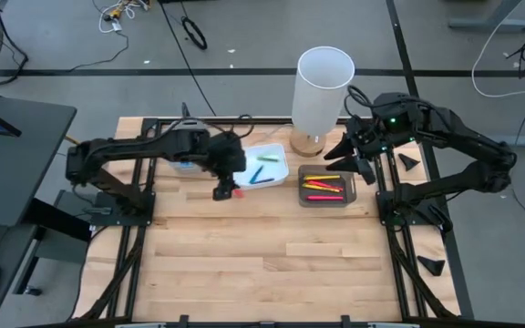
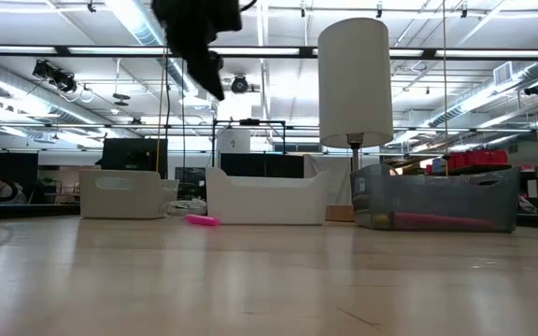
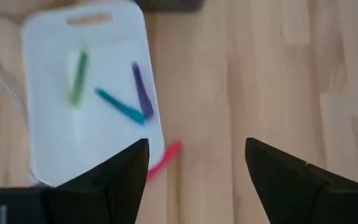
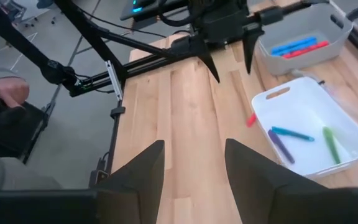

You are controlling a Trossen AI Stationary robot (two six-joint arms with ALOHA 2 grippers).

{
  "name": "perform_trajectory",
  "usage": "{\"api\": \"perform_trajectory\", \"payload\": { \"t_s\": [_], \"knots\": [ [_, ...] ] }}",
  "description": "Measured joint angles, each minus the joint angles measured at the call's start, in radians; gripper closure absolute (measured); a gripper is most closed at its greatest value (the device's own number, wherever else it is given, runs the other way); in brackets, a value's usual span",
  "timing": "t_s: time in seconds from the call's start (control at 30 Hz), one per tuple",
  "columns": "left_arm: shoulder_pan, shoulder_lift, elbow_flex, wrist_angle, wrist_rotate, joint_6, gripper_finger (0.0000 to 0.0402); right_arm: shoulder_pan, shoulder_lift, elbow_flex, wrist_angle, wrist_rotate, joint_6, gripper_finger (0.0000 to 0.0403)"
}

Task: Pick & Place Markers
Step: Put the transparent pink pen into the white bin

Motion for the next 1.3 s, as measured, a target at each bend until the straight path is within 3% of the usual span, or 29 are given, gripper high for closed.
{"api": "perform_trajectory", "payload": {
  "t_s": [0.43,0.83,1.3],
  "knots": [
    [0.0,-0.115,-0.286,0.083,0.011,0.055,0.0133,0.058,0.092,0.0,0.056,-0.001,0.064,0.0234],
    [0.001,-0.115,-0.383,0.102,-0.069,0.307,0.0133,0.082,0.112,0.0,0.073,0.0,0.056,0.0234],
    [0.035,0.053,-0.399,0.206,-0.125,0.312,0.0133,0.082,0.113,0.0,0.098,0.001,0.032,0.0234]
  ]
}}
